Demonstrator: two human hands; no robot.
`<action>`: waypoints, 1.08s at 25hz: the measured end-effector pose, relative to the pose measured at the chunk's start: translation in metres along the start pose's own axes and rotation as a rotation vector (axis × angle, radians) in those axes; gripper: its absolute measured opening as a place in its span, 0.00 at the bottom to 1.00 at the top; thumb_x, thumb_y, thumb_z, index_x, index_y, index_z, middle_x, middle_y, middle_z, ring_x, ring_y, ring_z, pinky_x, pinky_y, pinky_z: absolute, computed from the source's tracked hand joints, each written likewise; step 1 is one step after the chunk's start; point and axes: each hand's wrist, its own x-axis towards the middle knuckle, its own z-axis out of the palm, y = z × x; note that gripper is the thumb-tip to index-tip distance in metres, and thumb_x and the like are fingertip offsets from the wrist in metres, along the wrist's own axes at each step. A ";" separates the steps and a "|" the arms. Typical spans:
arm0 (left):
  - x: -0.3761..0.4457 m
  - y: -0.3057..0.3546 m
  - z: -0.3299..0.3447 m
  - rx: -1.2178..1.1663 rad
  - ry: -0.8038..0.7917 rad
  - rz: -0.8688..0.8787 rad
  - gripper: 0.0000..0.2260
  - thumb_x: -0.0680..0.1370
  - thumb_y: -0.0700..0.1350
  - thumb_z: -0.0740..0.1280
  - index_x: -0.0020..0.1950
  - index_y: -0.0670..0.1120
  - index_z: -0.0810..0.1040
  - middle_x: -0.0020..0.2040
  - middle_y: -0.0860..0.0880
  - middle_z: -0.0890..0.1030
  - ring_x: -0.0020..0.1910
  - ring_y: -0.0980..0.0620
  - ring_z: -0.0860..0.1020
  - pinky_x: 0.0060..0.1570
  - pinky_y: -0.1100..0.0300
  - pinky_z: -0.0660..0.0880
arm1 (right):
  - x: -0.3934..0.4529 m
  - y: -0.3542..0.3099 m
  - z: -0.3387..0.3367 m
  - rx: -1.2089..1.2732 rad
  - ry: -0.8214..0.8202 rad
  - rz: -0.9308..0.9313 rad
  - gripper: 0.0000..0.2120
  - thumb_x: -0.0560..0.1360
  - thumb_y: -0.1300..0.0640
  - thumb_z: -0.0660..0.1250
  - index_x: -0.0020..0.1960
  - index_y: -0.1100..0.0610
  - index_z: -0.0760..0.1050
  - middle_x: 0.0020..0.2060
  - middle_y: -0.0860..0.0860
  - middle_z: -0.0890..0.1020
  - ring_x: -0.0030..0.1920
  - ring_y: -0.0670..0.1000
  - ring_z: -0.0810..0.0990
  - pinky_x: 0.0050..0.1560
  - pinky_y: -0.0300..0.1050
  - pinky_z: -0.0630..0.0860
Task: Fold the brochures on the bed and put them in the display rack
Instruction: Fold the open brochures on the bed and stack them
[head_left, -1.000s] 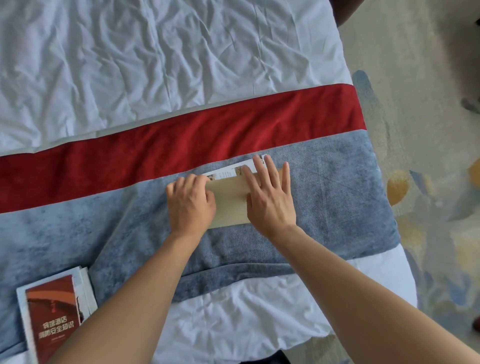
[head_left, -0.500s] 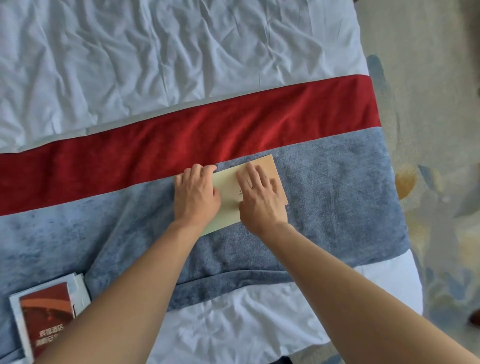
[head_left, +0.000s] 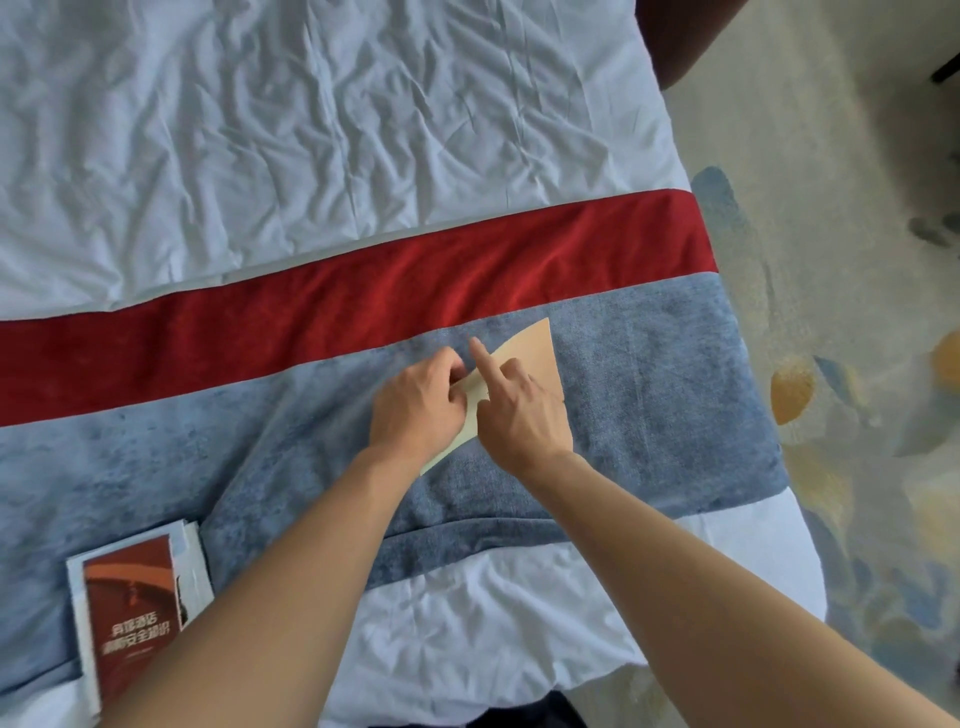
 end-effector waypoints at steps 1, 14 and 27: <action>-0.006 0.002 -0.003 -0.032 -0.022 0.025 0.04 0.78 0.50 0.67 0.48 0.52 0.73 0.37 0.55 0.79 0.37 0.50 0.78 0.32 0.56 0.70 | -0.006 -0.002 -0.003 0.017 0.016 0.016 0.26 0.77 0.60 0.58 0.73 0.46 0.61 0.52 0.52 0.74 0.46 0.58 0.78 0.38 0.49 0.67; -0.060 -0.044 -0.001 -0.530 -0.170 -0.552 0.23 0.79 0.55 0.64 0.73 0.49 0.70 0.71 0.46 0.74 0.67 0.46 0.74 0.62 0.53 0.70 | -0.066 -0.033 -0.036 0.310 0.277 -0.118 0.08 0.72 0.63 0.66 0.48 0.54 0.80 0.41 0.50 0.84 0.39 0.57 0.81 0.36 0.51 0.76; -0.085 -0.046 -0.020 -0.489 0.076 -0.315 0.19 0.77 0.48 0.70 0.67 0.52 0.71 0.43 0.52 0.78 0.41 0.57 0.77 0.36 0.63 0.67 | -0.081 -0.042 -0.017 0.351 0.204 0.101 0.29 0.75 0.64 0.60 0.75 0.52 0.62 0.63 0.54 0.73 0.49 0.61 0.79 0.47 0.58 0.77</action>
